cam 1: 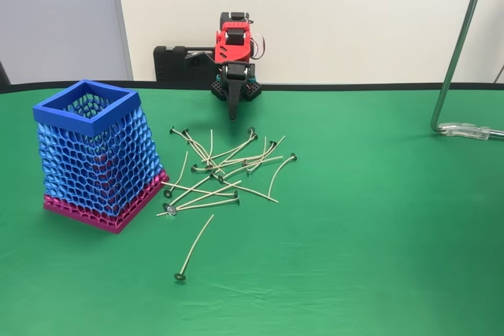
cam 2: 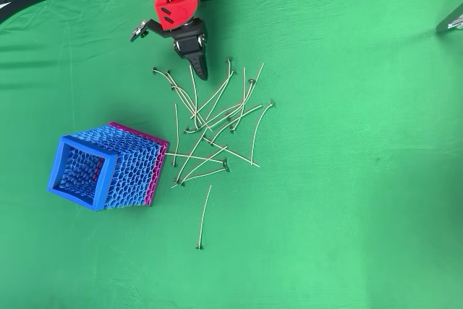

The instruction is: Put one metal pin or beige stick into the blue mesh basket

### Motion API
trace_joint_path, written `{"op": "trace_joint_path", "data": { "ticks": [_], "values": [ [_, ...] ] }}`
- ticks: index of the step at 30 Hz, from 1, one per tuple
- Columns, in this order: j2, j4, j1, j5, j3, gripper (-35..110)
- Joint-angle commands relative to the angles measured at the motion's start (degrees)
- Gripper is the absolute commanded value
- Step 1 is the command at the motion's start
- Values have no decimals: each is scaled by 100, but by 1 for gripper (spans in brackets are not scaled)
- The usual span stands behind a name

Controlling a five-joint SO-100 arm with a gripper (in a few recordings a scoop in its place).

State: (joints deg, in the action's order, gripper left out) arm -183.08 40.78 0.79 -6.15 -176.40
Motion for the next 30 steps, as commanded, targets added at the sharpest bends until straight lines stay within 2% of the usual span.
{"op": "trace_joint_path", "data": {
  "ticks": [1, 9, 30],
  "values": [
    [-299, 299, -62, 132, -26, 1],
    [-738, 835, -132, 114, -26, 1],
    [-738, 870, -149, 97, -26, 1]
  ]
}}
